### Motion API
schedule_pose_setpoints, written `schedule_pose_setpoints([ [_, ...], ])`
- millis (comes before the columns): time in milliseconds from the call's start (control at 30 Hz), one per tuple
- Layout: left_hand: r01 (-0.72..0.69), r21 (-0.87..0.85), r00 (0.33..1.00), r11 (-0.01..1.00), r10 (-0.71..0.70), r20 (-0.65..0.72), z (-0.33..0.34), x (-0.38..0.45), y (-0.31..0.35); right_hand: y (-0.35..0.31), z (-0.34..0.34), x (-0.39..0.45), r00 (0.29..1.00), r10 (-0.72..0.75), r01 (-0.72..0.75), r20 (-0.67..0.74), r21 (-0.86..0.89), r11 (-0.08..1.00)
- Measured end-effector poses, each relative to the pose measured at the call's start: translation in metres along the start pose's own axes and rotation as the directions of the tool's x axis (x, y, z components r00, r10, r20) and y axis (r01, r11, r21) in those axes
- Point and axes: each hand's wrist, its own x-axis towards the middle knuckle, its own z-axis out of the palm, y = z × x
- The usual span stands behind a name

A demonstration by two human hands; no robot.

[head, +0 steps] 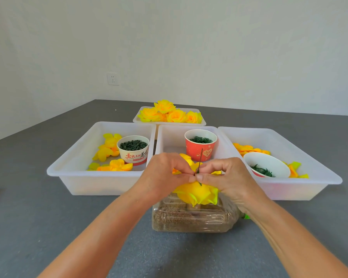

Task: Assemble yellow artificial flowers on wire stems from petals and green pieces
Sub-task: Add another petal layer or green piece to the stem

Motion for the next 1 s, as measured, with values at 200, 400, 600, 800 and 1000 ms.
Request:
schedule_pose_setpoints([
  [200, -0.224, 0.123, 0.974, 0.967, 0.225, 0.008, 0.001, 0.000, -0.006, 0.014, 0.006, -0.008, 0.983, -0.167, 0.155, -0.078, -0.142, 0.978],
  [400, -0.235, 0.069, 0.972, 0.970, 0.236, -0.014, 0.007, -0.003, -0.013, 0.019, 0.009, -0.010, 0.977, -0.210, 0.209, -0.033, -0.023, 0.978],
  [600, -0.218, 0.064, 0.975, 0.974, 0.220, -0.020, 0.010, -0.006, -0.015, 0.021, 0.012, -0.010, 0.980, -0.197, 0.197, -0.008, -0.011, 0.980],
  [800, -0.207, 0.074, 0.977, 0.976, 0.203, 0.058, 0.000, -0.003, -0.009, 0.017, 0.006, -0.005, 0.980, -0.198, 0.194, -0.024, -0.112, 0.975],
  [1000, -0.017, -0.178, 0.999, 0.984, 0.009, -0.049, -0.002, 0.012, 0.011, 0.006, 0.004, -0.007, 0.986, -0.164, 0.164, -0.017, -0.028, 0.986],
])
